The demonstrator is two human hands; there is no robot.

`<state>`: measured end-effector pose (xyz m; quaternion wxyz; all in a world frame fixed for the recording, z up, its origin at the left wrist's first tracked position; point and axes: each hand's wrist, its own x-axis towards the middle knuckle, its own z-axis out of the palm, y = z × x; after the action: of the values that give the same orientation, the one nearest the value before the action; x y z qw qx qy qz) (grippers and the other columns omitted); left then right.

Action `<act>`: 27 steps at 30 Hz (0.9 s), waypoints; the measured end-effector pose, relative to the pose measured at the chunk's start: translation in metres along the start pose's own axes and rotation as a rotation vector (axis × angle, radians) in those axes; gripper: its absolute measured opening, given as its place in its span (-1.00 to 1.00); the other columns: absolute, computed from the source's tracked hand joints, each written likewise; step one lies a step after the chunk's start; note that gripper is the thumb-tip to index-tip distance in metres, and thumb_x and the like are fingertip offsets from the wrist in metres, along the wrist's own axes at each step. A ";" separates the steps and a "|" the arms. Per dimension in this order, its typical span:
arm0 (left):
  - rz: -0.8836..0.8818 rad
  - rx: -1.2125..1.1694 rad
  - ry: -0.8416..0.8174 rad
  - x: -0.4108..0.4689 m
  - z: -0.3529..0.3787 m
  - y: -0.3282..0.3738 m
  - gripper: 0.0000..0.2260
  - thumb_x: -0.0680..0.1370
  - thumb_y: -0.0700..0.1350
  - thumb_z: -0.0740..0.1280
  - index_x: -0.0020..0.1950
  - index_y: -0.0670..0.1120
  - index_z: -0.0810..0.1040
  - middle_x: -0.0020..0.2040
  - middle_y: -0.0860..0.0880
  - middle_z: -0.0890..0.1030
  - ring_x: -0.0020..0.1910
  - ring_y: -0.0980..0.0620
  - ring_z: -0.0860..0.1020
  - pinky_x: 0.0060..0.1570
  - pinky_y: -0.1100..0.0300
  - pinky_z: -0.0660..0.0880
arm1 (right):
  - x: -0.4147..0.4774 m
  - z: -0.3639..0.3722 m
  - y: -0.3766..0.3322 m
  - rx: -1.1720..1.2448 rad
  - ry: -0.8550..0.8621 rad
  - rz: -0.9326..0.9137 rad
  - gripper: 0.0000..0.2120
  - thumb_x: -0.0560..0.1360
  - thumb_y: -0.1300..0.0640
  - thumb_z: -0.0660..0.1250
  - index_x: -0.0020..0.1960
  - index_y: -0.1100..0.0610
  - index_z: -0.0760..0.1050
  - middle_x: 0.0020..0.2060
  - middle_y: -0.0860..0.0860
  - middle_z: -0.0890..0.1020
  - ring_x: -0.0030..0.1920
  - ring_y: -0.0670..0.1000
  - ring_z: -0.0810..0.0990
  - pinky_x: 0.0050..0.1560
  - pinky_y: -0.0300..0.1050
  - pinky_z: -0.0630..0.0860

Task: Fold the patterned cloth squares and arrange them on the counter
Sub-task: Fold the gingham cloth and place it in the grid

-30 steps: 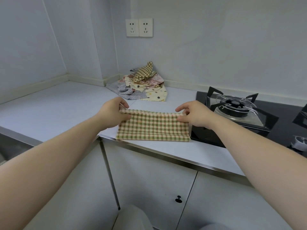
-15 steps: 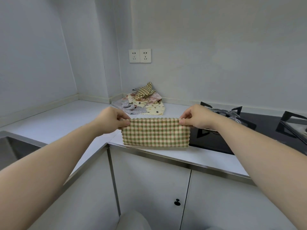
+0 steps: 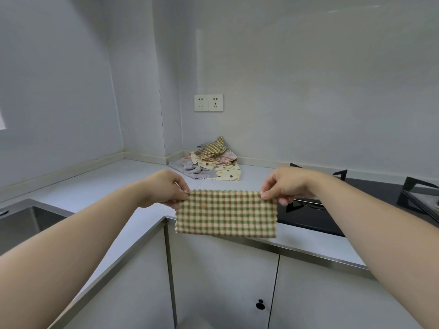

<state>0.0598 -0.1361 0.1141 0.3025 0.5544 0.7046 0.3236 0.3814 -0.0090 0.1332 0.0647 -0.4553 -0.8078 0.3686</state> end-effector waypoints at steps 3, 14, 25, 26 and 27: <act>0.071 0.054 0.136 0.012 0.004 0.001 -0.92 0.52 -0.35 0.43 -0.02 -0.22 0.61 -0.17 -0.22 0.63 -0.25 -0.02 0.68 -0.07 0.08 0.68 | 0.015 0.010 0.000 0.130 0.097 -0.036 -0.95 0.57 0.25 0.43 0.01 0.22 0.58 -0.16 0.14 0.73 -0.19 0.10 0.75 -0.27 -0.16 0.63; 0.385 0.486 0.302 0.045 0.054 -0.061 -0.85 0.46 -0.28 0.40 -0.10 -0.05 0.66 -0.08 0.01 0.63 -0.07 0.05 0.58 0.07 0.12 0.55 | 0.056 0.077 0.051 -0.421 0.412 -0.192 -0.86 0.60 0.09 0.35 0.11 0.05 0.65 0.05 -0.01 0.65 0.00 0.00 0.60 0.04 -0.13 0.51; 0.280 0.608 0.252 0.068 0.087 -0.038 -0.68 0.59 -0.06 0.17 0.30 -0.01 0.56 0.28 -0.01 0.57 0.25 -0.06 0.51 0.26 0.05 0.43 | 0.075 0.103 0.025 -0.630 0.544 -0.282 -0.68 0.64 -0.01 0.11 0.17 0.07 0.58 0.10 -0.01 0.61 0.09 0.04 0.56 0.15 -0.02 0.49; 0.269 0.579 0.216 0.078 0.095 -0.034 -0.65 0.62 -0.08 0.16 0.37 -0.02 0.53 0.36 -0.02 0.53 0.32 -0.06 0.48 0.31 0.04 0.42 | 0.085 0.108 0.016 -0.572 0.498 -0.267 -0.67 0.66 0.03 0.08 0.26 0.09 0.54 0.20 0.02 0.58 0.17 0.07 0.54 0.21 0.01 0.48; 0.257 0.569 0.178 0.088 0.104 -0.031 -0.63 0.63 -0.09 0.14 0.42 -0.04 0.48 0.42 -0.03 0.49 0.37 -0.06 0.45 0.36 0.03 0.39 | 0.095 0.113 0.009 -0.527 0.442 -0.250 -0.65 0.67 0.09 0.06 0.36 0.10 0.48 0.30 0.04 0.53 0.27 0.09 0.50 0.28 0.03 0.45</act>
<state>0.1060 -0.0433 0.0206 0.0291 0.6706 0.7147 0.1966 0.2828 0.0079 0.0237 0.1625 -0.4229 -0.8910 0.0296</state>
